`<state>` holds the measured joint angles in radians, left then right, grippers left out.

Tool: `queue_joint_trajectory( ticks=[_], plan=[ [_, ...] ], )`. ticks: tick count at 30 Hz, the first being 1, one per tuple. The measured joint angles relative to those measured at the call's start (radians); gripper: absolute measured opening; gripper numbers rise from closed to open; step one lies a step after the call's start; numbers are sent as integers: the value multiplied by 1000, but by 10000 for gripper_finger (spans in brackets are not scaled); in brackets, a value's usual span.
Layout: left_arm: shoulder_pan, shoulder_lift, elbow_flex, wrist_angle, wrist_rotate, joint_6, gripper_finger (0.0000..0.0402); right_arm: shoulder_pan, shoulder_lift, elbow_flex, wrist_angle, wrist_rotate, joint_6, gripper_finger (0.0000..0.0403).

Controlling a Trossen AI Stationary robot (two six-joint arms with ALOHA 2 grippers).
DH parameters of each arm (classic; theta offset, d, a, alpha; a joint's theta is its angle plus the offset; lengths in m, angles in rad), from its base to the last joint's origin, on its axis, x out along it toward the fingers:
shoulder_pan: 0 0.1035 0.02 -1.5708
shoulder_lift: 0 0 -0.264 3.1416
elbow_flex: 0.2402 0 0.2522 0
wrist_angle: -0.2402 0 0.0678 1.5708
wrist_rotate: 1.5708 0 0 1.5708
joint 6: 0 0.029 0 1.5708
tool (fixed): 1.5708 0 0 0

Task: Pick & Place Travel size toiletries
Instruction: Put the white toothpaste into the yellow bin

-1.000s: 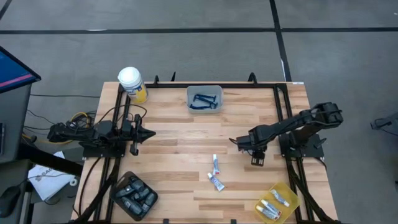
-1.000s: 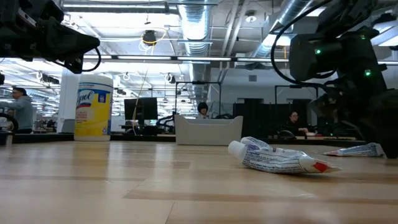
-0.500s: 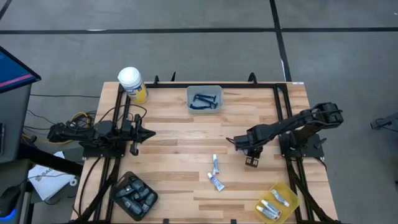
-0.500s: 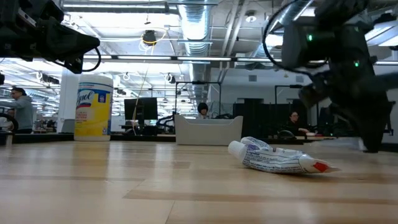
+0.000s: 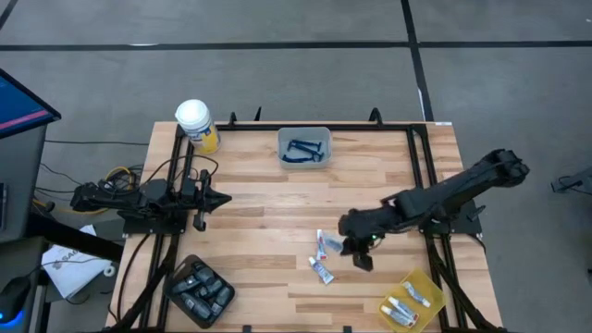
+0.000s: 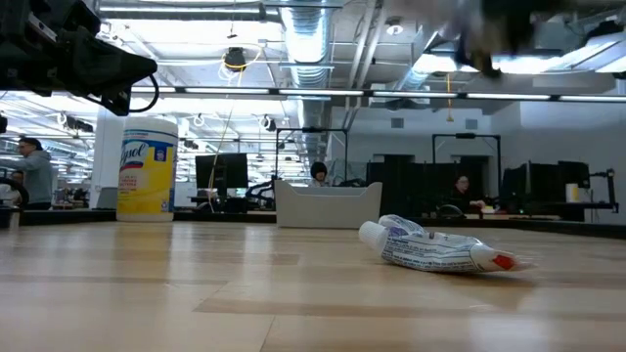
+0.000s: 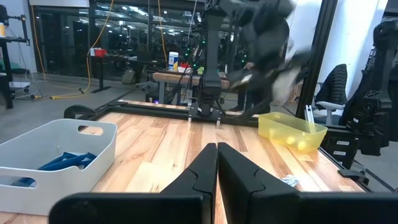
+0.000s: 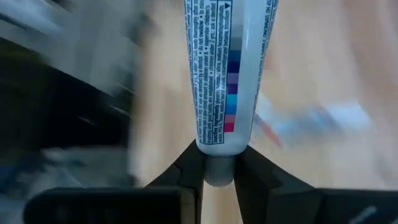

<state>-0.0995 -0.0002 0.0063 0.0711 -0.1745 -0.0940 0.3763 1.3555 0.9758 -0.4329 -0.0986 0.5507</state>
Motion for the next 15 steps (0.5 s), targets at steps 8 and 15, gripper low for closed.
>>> queue_joint_trajectory(
  ticks=[8, 15],
  plan=[
    [0, 0, 0, 0, 0, 0, 8, 152, -115, 69, 296, 10, 11, 52],
    [0, 0, 0, 0, 0, 0, 8, 278, -149, 81, 128, 100, 272, 52]
  ],
)
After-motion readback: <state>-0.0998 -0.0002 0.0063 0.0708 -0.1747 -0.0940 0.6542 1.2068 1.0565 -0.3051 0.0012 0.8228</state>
